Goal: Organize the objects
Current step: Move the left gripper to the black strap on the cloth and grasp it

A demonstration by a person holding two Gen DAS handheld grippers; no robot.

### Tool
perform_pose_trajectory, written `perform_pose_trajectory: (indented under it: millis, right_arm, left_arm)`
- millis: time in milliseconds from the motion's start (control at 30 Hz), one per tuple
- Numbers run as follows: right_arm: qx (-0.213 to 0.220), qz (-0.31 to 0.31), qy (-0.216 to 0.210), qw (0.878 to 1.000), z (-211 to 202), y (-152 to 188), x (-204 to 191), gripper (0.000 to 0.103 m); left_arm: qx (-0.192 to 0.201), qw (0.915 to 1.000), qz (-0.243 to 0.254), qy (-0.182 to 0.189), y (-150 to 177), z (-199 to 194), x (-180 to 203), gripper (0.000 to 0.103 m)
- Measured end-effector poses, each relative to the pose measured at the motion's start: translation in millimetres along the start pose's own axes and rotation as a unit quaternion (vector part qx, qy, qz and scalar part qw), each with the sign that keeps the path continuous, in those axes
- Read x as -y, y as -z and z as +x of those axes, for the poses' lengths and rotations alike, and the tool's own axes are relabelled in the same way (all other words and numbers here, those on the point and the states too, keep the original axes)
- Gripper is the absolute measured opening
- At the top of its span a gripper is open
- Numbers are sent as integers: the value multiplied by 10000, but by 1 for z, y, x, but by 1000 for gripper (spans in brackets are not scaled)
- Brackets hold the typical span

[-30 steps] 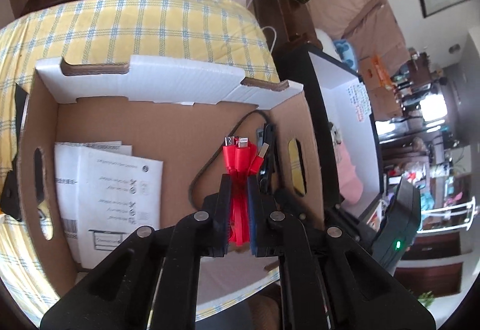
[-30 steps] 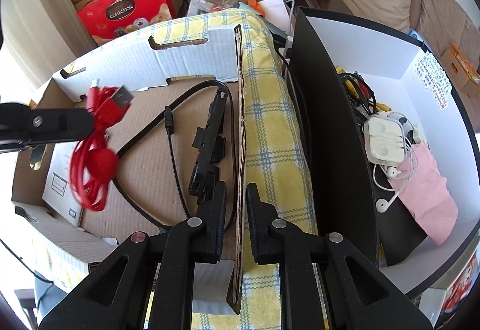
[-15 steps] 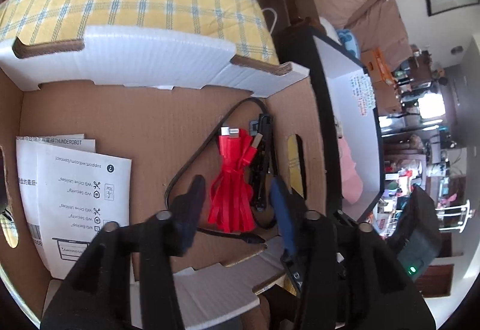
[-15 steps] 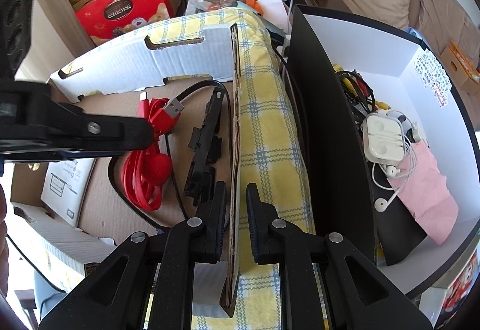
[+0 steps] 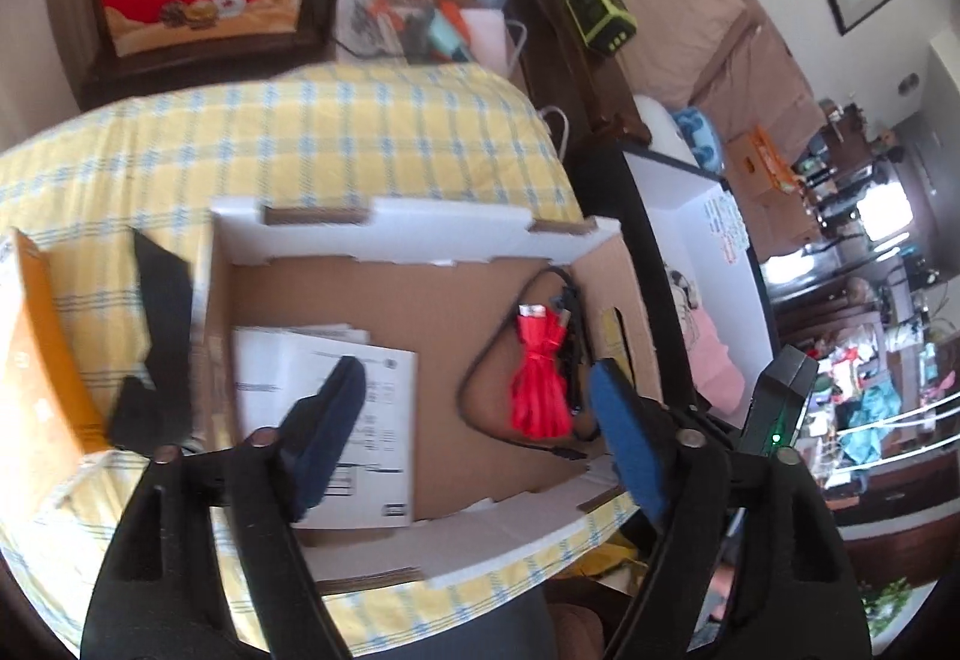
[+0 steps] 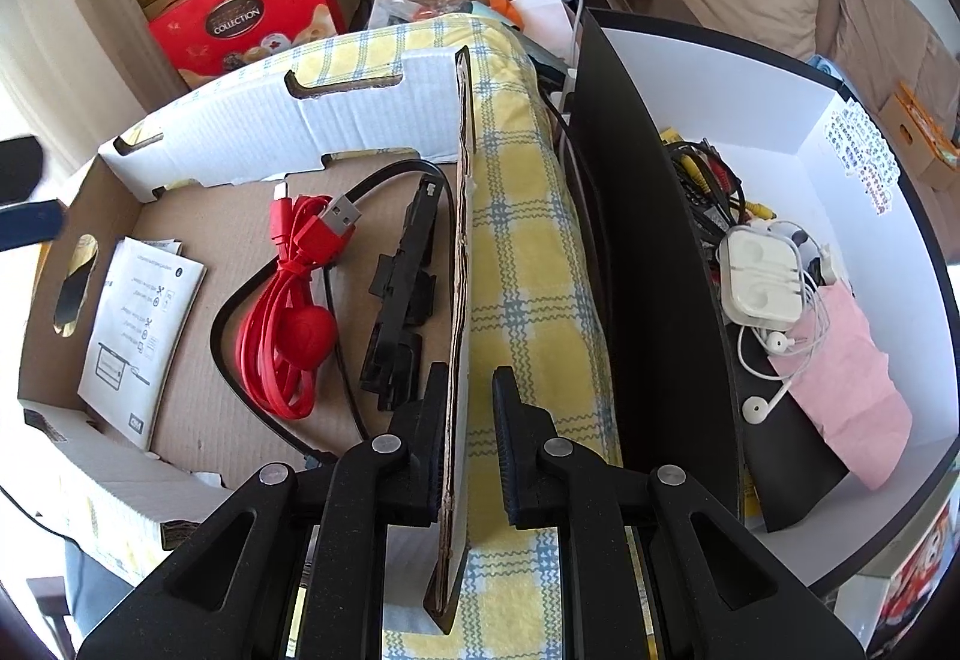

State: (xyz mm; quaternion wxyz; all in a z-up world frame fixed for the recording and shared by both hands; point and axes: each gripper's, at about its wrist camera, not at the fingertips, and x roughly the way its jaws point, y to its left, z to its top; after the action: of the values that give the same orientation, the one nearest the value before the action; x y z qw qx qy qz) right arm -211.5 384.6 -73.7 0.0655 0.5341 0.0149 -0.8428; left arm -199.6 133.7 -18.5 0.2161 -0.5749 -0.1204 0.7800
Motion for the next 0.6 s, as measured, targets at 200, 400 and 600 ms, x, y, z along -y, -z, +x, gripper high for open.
perform_pose_trajectory:
  millis: [200,400,600]
  right_arm:
    - [18,-10,0,10000,0,1,0,12]
    - [8,-42,55,10000,-1,1,-2,13]
    - [-1,-56,103,9999,-1,0,-3,13]
  left_arm:
    - [144,9989,-228,-395,-9,-27,-53,82]
    - [96,9949,-657,-753,-16,-28,-111,82]
    - [-229,9934,-770,-817,-9,-8,-142,81]
